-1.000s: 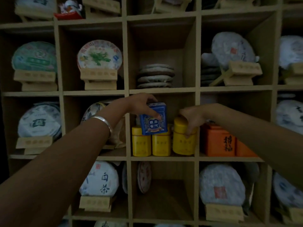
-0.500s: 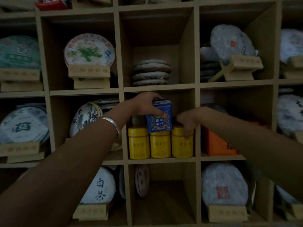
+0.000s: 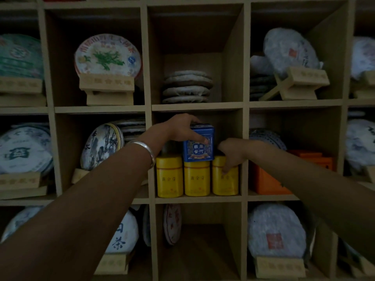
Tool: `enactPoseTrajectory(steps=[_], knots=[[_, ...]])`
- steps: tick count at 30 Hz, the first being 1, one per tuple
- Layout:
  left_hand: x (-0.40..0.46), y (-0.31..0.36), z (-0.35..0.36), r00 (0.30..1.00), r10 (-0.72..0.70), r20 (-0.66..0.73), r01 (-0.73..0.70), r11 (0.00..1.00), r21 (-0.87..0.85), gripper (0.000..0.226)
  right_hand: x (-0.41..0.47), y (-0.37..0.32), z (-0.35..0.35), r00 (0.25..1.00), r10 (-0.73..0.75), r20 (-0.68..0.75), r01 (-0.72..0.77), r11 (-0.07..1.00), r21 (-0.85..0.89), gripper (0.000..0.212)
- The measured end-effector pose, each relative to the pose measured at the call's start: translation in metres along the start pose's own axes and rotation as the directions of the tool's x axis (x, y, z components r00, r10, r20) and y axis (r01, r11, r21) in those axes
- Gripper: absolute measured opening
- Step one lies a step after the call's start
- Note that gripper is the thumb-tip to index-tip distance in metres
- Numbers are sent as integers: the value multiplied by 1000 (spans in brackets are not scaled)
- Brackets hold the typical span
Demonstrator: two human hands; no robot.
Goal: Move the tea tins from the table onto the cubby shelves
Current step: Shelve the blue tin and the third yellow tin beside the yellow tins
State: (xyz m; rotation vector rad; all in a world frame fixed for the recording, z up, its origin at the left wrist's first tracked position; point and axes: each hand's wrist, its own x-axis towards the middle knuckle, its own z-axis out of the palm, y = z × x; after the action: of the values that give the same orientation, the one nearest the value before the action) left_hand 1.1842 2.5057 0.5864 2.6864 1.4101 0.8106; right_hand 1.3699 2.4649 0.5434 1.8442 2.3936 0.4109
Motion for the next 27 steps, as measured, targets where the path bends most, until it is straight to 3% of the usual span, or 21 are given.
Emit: enactPoseTrajectory(steps=[5,10,27], knots=[[3,-3,3,998,-22,-52,22,1000,-14,96,-3,-2,-3,1000,-4,-11,4,1000,-28,63],[7,-5,5,999,-10,-38,9,1000,-25,77,-4,0,-1,1000,2,-8,-2,1000,2,73],[9,-16,10,998,-29,-48,22,990,-142,70,-4,2,6,999,-22,-46,23,999,23,71]])
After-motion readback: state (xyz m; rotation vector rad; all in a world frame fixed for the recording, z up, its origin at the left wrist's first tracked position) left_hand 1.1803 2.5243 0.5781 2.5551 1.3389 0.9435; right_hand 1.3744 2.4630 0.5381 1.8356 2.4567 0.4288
